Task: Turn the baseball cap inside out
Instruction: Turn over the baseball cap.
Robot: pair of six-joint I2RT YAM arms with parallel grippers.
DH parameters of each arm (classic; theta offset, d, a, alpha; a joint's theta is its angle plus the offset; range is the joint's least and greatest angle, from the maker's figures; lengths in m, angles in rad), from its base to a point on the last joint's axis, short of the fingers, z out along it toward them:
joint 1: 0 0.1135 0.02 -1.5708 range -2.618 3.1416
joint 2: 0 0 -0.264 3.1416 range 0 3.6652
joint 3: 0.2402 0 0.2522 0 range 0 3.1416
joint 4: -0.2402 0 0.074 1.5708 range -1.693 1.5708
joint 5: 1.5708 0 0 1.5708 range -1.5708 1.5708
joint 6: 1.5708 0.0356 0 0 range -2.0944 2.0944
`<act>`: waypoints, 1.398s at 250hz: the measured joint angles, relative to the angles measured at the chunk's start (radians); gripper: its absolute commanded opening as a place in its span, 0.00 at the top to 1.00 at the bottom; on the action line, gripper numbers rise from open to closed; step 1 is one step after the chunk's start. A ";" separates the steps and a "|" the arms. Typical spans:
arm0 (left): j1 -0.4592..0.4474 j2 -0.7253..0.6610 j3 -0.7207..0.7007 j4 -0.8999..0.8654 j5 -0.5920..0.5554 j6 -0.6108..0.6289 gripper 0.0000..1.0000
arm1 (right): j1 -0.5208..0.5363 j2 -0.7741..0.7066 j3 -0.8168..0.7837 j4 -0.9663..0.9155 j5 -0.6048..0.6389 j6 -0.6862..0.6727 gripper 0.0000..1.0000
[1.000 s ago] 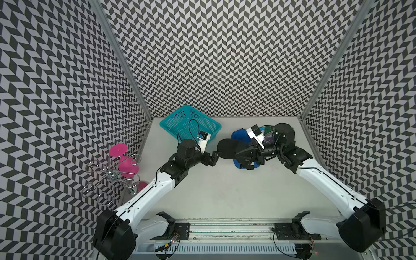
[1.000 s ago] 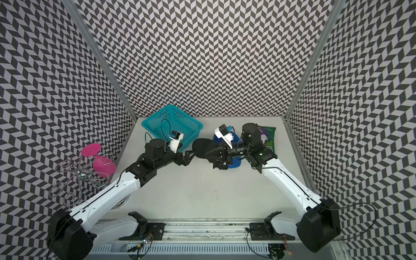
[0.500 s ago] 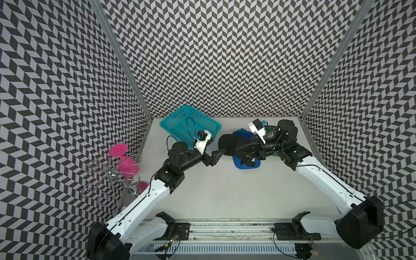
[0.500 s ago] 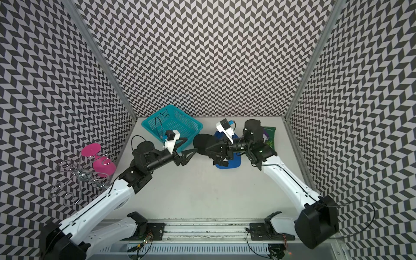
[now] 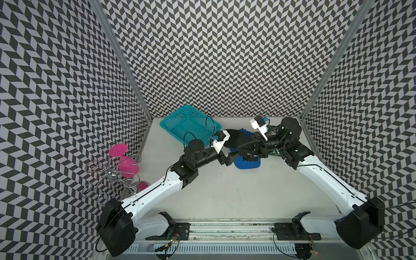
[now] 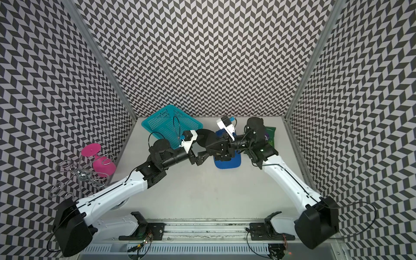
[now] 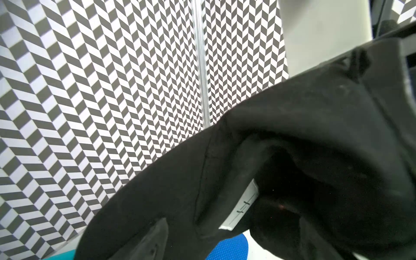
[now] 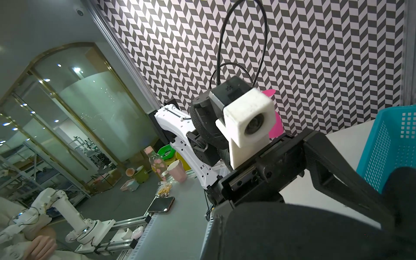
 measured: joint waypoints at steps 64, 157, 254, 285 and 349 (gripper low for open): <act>-0.016 0.067 0.055 0.054 -0.063 0.060 0.20 | 0.000 -0.001 0.007 0.005 -0.031 0.041 0.98; -0.061 0.072 0.070 0.081 -0.061 0.068 0.80 | -0.008 -0.008 0.008 -0.011 -0.003 0.031 0.98; -0.064 -0.066 -0.031 -0.049 -0.123 0.051 1.00 | -0.158 -0.037 0.017 -0.210 0.131 -0.103 0.69; -0.056 -0.074 -0.031 -0.131 -0.129 -0.023 1.00 | -0.177 -0.057 0.016 -0.220 0.260 -0.153 0.26; -0.004 -0.015 -0.008 -0.251 -0.177 -0.364 1.00 | -0.153 -0.292 -0.242 0.034 0.518 -0.256 0.01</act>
